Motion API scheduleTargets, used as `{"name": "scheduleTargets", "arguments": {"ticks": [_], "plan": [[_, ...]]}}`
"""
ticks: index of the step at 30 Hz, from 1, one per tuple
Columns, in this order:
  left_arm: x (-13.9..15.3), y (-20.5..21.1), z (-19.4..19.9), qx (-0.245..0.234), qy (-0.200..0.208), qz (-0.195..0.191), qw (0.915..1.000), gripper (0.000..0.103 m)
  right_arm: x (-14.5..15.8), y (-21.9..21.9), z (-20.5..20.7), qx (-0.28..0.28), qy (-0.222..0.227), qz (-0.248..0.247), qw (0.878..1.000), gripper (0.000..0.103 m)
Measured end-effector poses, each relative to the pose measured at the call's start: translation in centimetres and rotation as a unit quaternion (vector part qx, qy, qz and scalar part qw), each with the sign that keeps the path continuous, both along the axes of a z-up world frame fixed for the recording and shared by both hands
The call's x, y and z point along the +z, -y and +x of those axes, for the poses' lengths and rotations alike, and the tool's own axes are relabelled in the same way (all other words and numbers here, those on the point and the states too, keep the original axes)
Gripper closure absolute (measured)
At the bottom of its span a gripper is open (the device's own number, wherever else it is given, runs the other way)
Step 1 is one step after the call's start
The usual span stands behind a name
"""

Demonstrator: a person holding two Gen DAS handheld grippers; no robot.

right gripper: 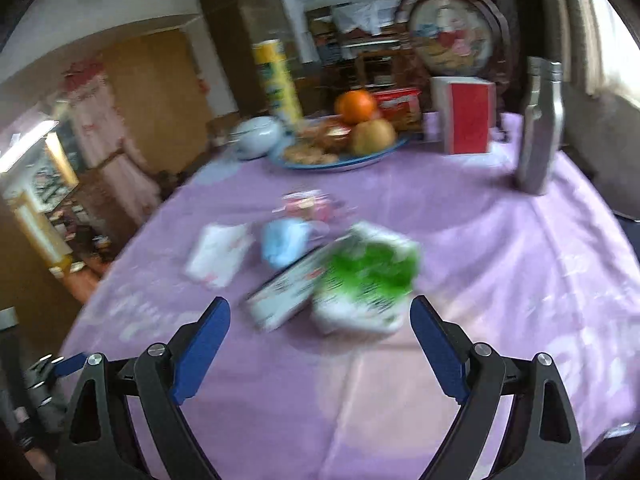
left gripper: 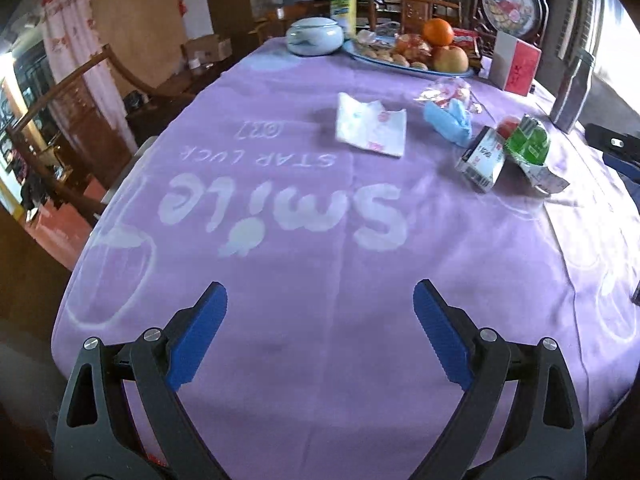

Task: Collect trash
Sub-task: 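Move both open tools back over the table, then grasp the white medicine box with the left gripper while the right gripper grasps the green tea carton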

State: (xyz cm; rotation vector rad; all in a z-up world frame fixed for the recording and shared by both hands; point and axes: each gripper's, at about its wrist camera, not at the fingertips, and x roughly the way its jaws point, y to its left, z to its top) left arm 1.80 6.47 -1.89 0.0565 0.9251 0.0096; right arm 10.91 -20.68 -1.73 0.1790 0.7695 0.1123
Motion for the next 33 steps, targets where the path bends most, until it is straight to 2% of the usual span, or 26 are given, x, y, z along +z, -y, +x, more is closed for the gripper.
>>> {"name": "scheduleTargets", "arguments": {"ticks": [4,9,15,20,24,29,33], "plan": [[0.2,1.7,1.5,-0.016,-0.001,0.009,0.9998,0.012,-2.9,2.4,3.6,-0.052,-0.055,0.011,0.997,0.013],[0.4,4.8,4.6,-0.044,0.002,0.024,0.9987,0.012,-5.9,4.2,4.5,-0.063,-0.097,0.063,0.991,0.015],[0.3,9.5,8.7,-0.086,0.013,0.037,0.9955,0.012,-6.4,4.1,4.5,-0.057,-0.101,0.074,0.990,0.021],[-1.2,12.8,11.3,-0.135,-0.005,0.038,0.9902,0.012,-6.6,3.8,4.5,-0.048,-0.111,0.083,0.989,0.022],[-3.0,14.1,12.9,-0.149,-0.023,0.045,0.9876,0.012,-6.2,3.7,4.2,-0.047,-0.105,0.084,0.990,0.022],[-4.8,15.2,14.8,-0.163,-0.054,0.029,0.9846,0.012,-6.1,3.7,4.1,-0.042,-0.106,0.095,0.989,0.022],[-5.0,15.6,15.7,-0.171,-0.049,0.017,0.9839,0.012,-6.2,3.6,4.1,-0.040,-0.110,0.099,0.988,0.022]]}}
